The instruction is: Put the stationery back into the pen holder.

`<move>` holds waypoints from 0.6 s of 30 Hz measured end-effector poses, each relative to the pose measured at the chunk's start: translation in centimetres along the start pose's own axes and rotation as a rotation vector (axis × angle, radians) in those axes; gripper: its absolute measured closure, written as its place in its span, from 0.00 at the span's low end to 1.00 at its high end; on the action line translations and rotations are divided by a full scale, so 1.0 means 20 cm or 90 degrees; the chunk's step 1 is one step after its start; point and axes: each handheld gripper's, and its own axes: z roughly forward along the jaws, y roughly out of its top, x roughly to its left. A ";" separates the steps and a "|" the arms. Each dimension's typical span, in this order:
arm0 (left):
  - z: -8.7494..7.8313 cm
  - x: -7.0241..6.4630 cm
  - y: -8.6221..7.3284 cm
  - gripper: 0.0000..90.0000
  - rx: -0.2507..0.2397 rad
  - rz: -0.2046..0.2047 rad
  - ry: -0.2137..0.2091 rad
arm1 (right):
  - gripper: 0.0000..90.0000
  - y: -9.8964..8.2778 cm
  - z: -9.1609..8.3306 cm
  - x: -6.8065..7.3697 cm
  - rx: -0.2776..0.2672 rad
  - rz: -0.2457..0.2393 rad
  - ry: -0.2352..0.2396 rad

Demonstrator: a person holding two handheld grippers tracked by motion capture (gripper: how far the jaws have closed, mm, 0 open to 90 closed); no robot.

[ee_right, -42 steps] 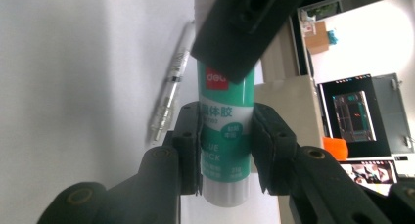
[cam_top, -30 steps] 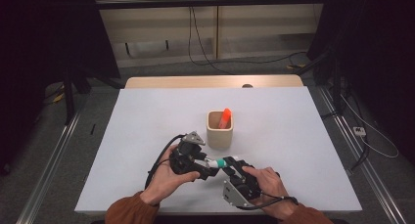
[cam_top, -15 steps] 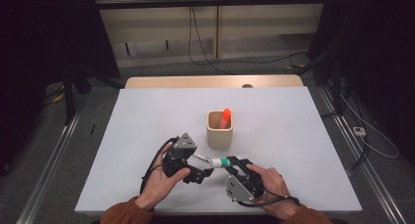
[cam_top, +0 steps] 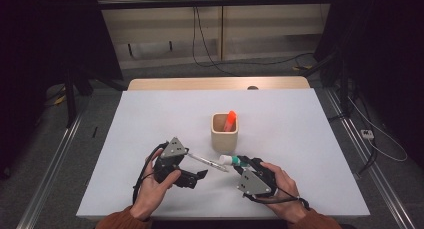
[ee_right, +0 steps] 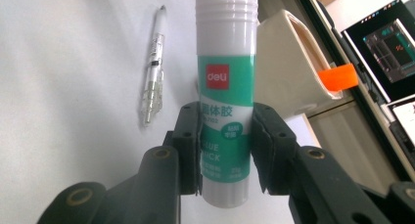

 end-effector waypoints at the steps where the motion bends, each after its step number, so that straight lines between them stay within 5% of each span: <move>1: -0.01 0.01 -0.01 0.06 -0.008 -0.004 0.005 | 0.75 0.00 0.00 0.00 -0.001 0.008 -0.001; 18: -0.16 0.14 -0.14 0.07 -0.050 -0.039 0.042 | 0.75 0.00 -0.06 -0.09 -0.043 0.134 -0.025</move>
